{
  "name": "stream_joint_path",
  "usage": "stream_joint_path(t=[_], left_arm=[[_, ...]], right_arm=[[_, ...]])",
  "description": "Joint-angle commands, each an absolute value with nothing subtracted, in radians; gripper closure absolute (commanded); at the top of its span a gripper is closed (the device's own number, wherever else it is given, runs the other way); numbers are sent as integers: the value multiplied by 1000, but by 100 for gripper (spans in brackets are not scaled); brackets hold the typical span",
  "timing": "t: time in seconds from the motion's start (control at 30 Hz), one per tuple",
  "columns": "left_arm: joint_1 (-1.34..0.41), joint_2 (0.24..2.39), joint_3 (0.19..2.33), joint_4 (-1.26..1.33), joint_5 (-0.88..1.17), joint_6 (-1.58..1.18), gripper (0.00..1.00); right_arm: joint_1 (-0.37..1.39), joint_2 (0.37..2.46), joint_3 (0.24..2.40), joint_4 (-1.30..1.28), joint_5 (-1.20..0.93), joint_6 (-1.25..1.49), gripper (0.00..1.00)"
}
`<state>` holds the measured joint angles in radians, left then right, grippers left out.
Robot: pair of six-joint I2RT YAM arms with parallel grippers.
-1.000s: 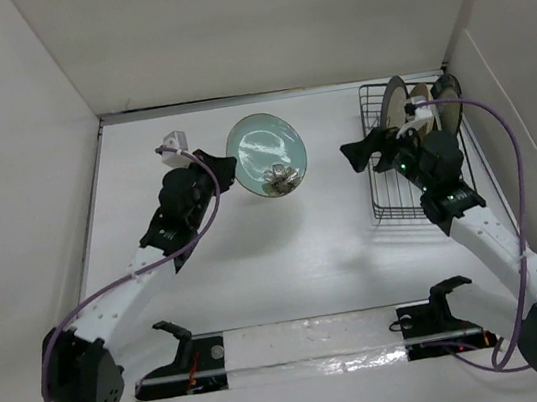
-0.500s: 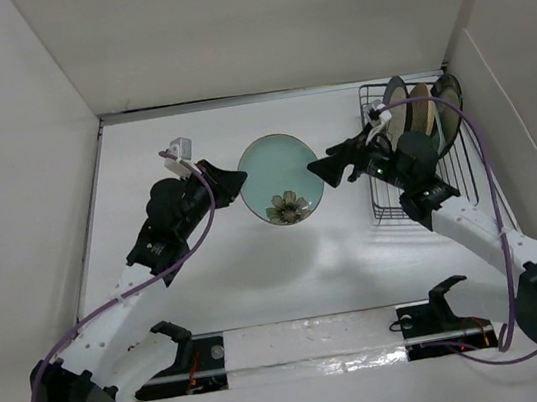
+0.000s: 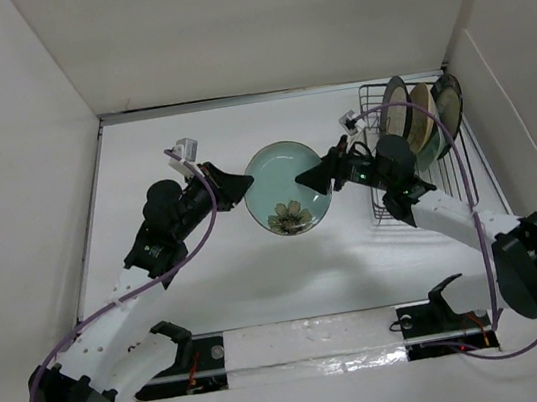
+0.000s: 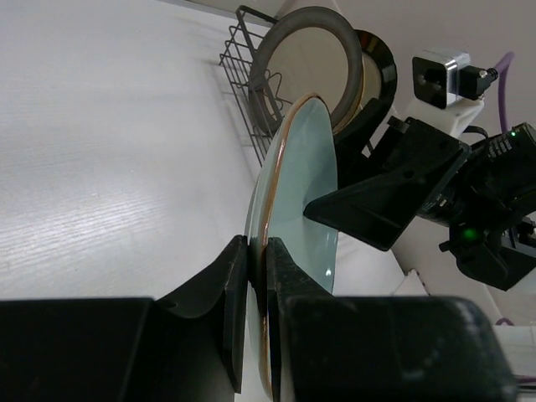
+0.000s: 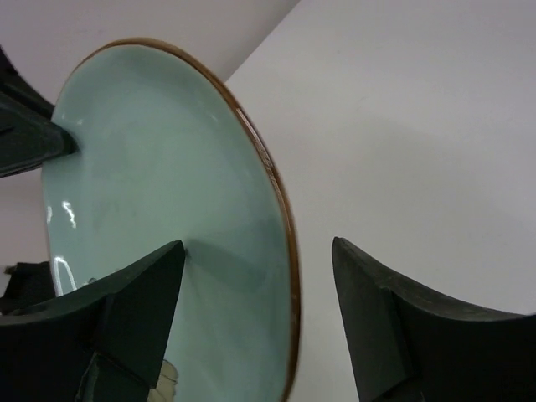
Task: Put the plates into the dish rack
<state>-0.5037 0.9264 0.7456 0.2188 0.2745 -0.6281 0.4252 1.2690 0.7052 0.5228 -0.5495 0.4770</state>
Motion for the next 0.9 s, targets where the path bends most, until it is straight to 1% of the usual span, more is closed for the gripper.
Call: stream_joint_path(t=[0.0, 0.03, 0.1, 0.13, 0.17, 0.2, 0.23, 0.3, 0.33, 0.4, 0.43, 0.5, 0.53, 0.63, 0.67, 0.7, 0.73, 0.77, 0.8, 0.83, 0.87], left_arm=[[-503, 900, 782, 420, 342, -646, 100], [-503, 900, 782, 422, 344, -641, 100], [-503, 902, 787, 402, 331, -631, 100], [-503, 905, 795, 385, 324, -624, 100], [-503, 910, 801, 365, 318, -617, 100], [-503, 910, 814, 345, 310, -606, 100], [-503, 908, 821, 306, 299, -585, 89], [-503, 896, 834, 257, 253, -565, 77], [-503, 891, 839, 238, 235, -552, 68], [-503, 877, 867, 177, 189, -508, 59], [-503, 870, 874, 160, 175, -496, 53], [-503, 835, 862, 146, 129, -473, 45], [-503, 821, 858, 143, 109, -468, 36], [-503, 769, 839, 121, 39, -428, 27], [-503, 738, 833, 120, 17, -413, 25], [-517, 723, 825, 120, -41, -384, 23], [-541, 709, 810, 121, -61, -370, 22], [-555, 686, 802, 121, -83, -356, 22], [-566, 678, 795, 121, -106, -342, 21], [-566, 670, 770, 126, -103, -330, 21], [-575, 663, 756, 136, -89, -324, 22]], right_arm=[[449, 1313, 700, 689, -701, 508, 35], [449, 1319, 689, 742, -721, 520, 50], [460, 1325, 678, 781, -765, 551, 73], [460, 1321, 669, 820, -765, 561, 93], [460, 1319, 667, 833, -765, 572, 99], [460, 1318, 669, 838, -765, 584, 100], [460, 1313, 670, 835, -762, 587, 100], [451, 1295, 672, 831, -752, 594, 100], [451, 1286, 669, 830, -740, 595, 100], [440, 1259, 669, 818, -692, 603, 100], [422, 1252, 672, 801, -680, 606, 100], [405, 1218, 681, 769, -635, 606, 100], [396, 1201, 687, 720, -615, 601, 100], [351, 1137, 715, 633, -528, 578, 100], [341, 1121, 730, 591, -462, 563, 100], [325, 1106, 748, 547, -415, 525, 100], [325, 1079, 791, 450, -367, 505, 100], [315, 1066, 814, 412, -268, 483, 100], [304, 1055, 833, 382, -215, 456, 100], [304, 1042, 850, 338, -171, 448, 100], [293, 1039, 891, 312, -82, 434, 100]])
